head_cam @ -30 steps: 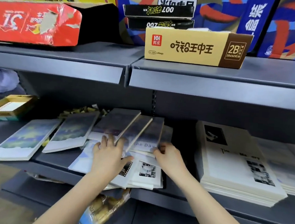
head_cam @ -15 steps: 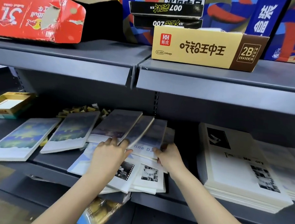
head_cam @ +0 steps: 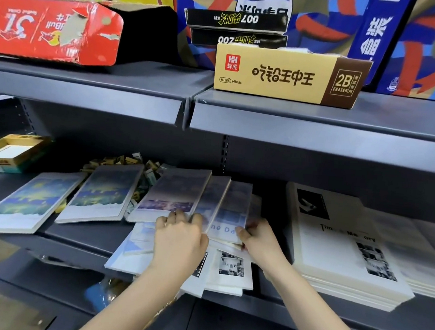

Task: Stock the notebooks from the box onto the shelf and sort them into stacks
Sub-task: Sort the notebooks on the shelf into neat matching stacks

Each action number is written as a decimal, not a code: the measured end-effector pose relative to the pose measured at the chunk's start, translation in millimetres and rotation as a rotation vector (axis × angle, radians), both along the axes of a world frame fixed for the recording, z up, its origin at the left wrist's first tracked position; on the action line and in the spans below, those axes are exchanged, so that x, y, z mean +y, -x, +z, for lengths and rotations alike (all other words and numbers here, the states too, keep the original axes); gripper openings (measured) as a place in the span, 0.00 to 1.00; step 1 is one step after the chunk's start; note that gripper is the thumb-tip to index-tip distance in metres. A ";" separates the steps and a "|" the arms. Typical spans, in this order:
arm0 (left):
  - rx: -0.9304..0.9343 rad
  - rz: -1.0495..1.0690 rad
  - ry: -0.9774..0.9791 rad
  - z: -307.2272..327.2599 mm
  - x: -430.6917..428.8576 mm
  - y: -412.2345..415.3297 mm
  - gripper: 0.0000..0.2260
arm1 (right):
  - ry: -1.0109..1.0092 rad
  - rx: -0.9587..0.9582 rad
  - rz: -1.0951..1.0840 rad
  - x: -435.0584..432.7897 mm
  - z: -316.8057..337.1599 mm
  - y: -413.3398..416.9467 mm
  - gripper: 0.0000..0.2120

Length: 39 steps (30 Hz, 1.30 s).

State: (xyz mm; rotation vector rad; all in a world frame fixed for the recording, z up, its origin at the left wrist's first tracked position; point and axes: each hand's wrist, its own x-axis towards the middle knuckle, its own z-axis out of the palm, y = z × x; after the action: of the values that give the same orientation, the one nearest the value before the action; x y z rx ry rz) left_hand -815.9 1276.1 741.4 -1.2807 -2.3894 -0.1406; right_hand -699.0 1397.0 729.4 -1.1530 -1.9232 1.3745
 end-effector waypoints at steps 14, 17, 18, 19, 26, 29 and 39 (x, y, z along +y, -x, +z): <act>0.101 -0.301 -0.290 9.1 5.6 4.0 0.12 | 0.072 0.119 -0.016 -21.6 0.3 -13.4 0.07; 0.101 -0.409 -0.242 7.7 9.5 -15.3 0.11 | 0.037 0.107 -0.057 -23.3 0.9 -13.0 0.02; 0.128 -0.430 -0.243 5.3 11.7 -21.2 0.08 | 0.012 0.088 -0.072 -23.0 1.6 -13.4 0.03; 0.127 -0.448 -0.237 2.8 13.0 -27.2 0.07 | 0.004 0.083 -0.089 -22.7 2.5 -13.7 0.05; -0.049 -0.535 -0.173 -17.2 12.2 -54.6 0.12 | 0.124 0.073 -0.113 -23.3 4.8 -18.2 0.17; -0.258 -0.542 -0.188 -1.8 3.2 -44.6 0.17 | 0.106 0.013 -0.088 -20.0 5.2 -19.5 0.12; -0.784 0.031 -0.323 -0.1 -6.6 47.8 0.19 | -0.034 -0.043 -0.090 -29.2 6.7 -16.6 0.09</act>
State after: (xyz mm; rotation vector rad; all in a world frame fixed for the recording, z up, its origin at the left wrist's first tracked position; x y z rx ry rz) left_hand -863.7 1269.5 741.3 -1.1602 -2.8234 -1.1554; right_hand -682.4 1367.7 736.1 -1.2467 -1.8921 1.2749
